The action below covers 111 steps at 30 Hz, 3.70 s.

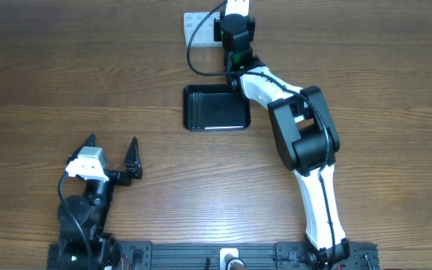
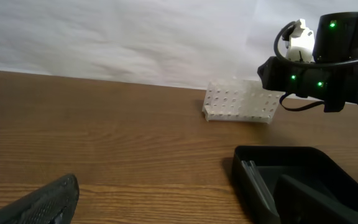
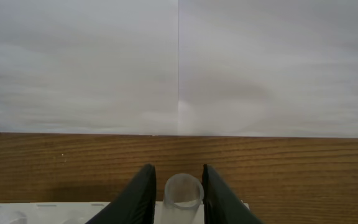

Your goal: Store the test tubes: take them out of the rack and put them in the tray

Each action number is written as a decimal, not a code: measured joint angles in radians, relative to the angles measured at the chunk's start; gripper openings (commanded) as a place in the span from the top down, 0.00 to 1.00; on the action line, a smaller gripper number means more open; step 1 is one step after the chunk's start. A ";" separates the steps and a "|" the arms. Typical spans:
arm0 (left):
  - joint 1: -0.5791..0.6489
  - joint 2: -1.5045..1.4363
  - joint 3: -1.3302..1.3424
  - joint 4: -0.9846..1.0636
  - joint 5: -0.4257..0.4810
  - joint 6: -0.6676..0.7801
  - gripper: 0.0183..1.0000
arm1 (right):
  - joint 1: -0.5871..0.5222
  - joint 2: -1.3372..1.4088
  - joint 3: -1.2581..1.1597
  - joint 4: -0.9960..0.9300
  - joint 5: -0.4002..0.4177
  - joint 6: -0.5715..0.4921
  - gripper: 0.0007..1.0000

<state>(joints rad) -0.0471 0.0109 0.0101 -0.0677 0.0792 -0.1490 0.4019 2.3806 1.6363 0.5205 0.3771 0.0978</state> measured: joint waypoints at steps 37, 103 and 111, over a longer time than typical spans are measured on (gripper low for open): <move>0.000 0.000 0.000 0.000 0.000 0.000 0.00 | 0.010 0.000 0.018 -0.003 0.028 0.000 0.99; 0.000 0.000 0.000 0.000 0.000 0.000 0.00 | 0.045 -0.231 0.058 -0.242 0.052 0.076 0.99; 0.000 0.000 0.000 0.000 0.000 0.000 0.00 | 0.040 -0.376 0.063 -0.487 0.015 0.139 0.99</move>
<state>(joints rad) -0.0471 0.0109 0.0101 -0.0673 0.0792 -0.1490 0.4419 2.0045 1.6997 0.0334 0.3923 0.2371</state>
